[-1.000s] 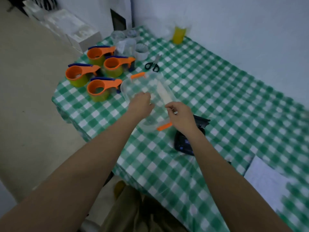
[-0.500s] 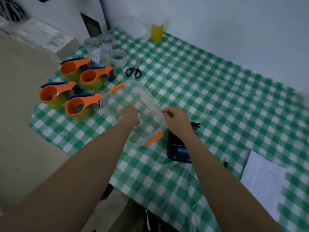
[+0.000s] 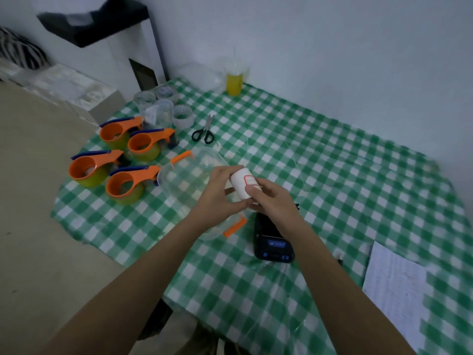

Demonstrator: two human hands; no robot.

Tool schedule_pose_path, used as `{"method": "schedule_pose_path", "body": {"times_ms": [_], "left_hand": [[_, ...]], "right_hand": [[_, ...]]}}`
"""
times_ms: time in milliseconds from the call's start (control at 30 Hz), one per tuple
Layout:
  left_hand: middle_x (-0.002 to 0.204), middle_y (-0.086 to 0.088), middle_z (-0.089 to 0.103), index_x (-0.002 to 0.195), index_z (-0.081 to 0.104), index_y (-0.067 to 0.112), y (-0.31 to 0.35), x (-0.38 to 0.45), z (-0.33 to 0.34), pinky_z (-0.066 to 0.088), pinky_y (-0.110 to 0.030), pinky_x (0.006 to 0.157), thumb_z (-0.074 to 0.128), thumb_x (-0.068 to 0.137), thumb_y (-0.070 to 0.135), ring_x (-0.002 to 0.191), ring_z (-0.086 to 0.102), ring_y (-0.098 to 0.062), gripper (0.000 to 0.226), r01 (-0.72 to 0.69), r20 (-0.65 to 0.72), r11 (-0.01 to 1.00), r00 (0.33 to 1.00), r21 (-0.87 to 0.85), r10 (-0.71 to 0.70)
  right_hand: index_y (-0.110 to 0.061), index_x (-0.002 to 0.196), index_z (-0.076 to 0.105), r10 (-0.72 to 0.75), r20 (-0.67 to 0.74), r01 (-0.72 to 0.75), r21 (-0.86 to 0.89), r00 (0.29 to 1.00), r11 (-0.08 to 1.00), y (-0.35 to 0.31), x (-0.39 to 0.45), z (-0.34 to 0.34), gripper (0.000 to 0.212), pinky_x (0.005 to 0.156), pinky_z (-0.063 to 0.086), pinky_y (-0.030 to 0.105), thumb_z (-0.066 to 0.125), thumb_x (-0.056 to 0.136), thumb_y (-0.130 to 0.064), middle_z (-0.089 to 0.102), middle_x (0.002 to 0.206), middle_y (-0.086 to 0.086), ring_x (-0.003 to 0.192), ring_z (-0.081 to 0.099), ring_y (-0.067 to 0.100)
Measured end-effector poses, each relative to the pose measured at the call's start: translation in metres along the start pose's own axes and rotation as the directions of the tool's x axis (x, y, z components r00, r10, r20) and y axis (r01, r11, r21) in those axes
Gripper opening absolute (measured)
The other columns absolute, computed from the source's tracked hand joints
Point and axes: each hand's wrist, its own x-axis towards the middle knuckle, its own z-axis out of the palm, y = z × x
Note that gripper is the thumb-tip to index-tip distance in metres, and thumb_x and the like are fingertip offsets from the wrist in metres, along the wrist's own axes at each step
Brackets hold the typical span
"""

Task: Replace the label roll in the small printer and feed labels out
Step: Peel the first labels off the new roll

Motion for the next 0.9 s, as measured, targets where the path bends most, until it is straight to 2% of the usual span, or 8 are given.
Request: {"method": "schedule_pose_path", "body": {"times_ms": [67, 200, 333, 433, 500, 600, 700, 900], "left_hand": [[0.124, -0.003, 0.037, 0.13, 0.041, 0.019, 0.006, -0.001, 0.001, 0.045, -0.004, 0.091, 0.079, 0.07, 0.013, 0.11, 0.042, 0.013, 0.071, -0.014, 0.04, 1.0, 0.999, -0.02, 0.015], [0.139, 0.003, 0.031, 0.138, 0.032, 0.025, 0.015, -0.003, -0.002, 0.041, -0.03, 0.105, 0.074, 0.076, 0.018, 0.126, 0.039, -0.004, 0.075, 0.142, 0.199, 0.976, 0.974, -0.166, -0.108], [0.142, 0.001, 0.043, 0.14, 0.034, 0.024, 0.028, 0.002, -0.006, 0.047, -0.036, 0.102, 0.059, 0.087, 0.033, 0.128, 0.046, -0.015, 0.059, 0.373, 0.244, 0.856, 0.922, -0.359, -0.3], [0.115, 0.0, 0.063, 0.119, 0.054, 0.02, 0.037, 0.006, -0.008, 0.059, -0.024, 0.079, 0.054, 0.091, 0.026, 0.104, 0.063, -0.012, 0.028, 0.34, 0.214, 0.82, 0.939, -0.461, -0.269], [0.108, -0.002, 0.065, 0.111, 0.058, 0.019, 0.04, 0.006, -0.008, 0.06, -0.019, 0.073, 0.055, 0.091, 0.02, 0.095, 0.066, -0.011, 0.02, 0.313, 0.181, 0.797, 0.95, -0.516, -0.256], [0.108, 0.0, 0.065, 0.107, 0.058, 0.021, 0.04, 0.004, -0.009, 0.06, -0.02, 0.075, 0.056, 0.09, 0.016, 0.093, 0.067, -0.01, 0.018, 0.277, 0.131, 0.784, 0.96, -0.555, -0.247], [0.11, 0.001, 0.064, 0.114, 0.056, 0.018, 0.04, 0.001, -0.011, 0.059, -0.022, 0.079, 0.058, 0.089, 0.012, 0.095, 0.067, -0.013, 0.025, 0.249, 0.118, 0.774, 0.968, -0.582, -0.222], [0.111, 0.001, 0.064, 0.111, 0.057, 0.021, 0.044, -0.002, -0.019, 0.059, -0.023, 0.079, 0.061, 0.086, 0.011, 0.095, 0.068, -0.014, 0.027, 0.198, 0.083, 0.803, 0.979, -0.563, -0.184]], "right_hand": [[-0.02, 0.114, 0.063, -0.102, -0.045, 0.1, -0.043, 0.994, 0.994, -0.003, -0.006, -0.002, 0.03, 0.081, 0.056, 0.026, 0.065, 0.084, -0.016, 0.069, 0.107, 0.001, 0.095, 0.067, 0.014], [-0.022, 0.122, 0.058, -0.251, -0.088, 0.234, -0.168, 0.964, 0.958, -0.007, -0.016, -0.009, 0.041, 0.077, 0.054, 0.015, 0.067, 0.083, -0.013, 0.066, 0.112, -0.006, 0.096, 0.062, -0.003], [-0.025, 0.123, 0.057, -0.311, -0.074, 0.289, -0.218, 0.947, 0.932, -0.008, -0.022, -0.011, 0.043, 0.089, 0.055, 0.032, 0.067, 0.083, -0.013, 0.064, 0.117, -0.008, 0.103, 0.061, 0.003], [-0.024, 0.123, 0.056, -0.359, -0.045, 0.331, -0.295, 0.932, 0.897, -0.008, -0.025, -0.007, 0.045, 0.096, 0.051, 0.037, 0.067, 0.082, -0.01, 0.061, 0.123, -0.007, 0.111, 0.057, 0.007], [-0.023, 0.121, 0.058, -0.446, -0.077, 0.381, -0.403, 0.892, 0.832, -0.008, -0.026, -0.005, 0.041, 0.102, 0.043, 0.025, 0.067, 0.082, -0.013, 0.057, 0.126, -0.009, 0.117, 0.05, 0.004], [-0.022, 0.109, 0.066, -0.602, -0.178, 0.422, -0.561, 0.779, 0.712, -0.012, -0.027, -0.002, 0.025, 0.095, 0.03, 0.003, 0.067, 0.083, -0.024, 0.058, 0.114, -0.007, 0.111, 0.048, 0.006], [-0.017, 0.099, 0.072, -0.683, -0.177, 0.443, -0.641, 0.709, 0.627, -0.017, -0.026, 0.001, 0.017, 0.088, 0.029, 0.001, 0.068, 0.083, -0.022, 0.065, 0.098, -0.004, 0.099, 0.052, 0.01], [-0.018, 0.092, 0.073, -0.674, -0.174, 0.44, -0.637, 0.718, 0.633, -0.024, -0.028, 0.007, 0.011, 0.083, 0.032, 0.0, 0.068, 0.082, -0.02, 0.059, 0.093, -0.016, 0.097, 0.056, 0.01]]}}
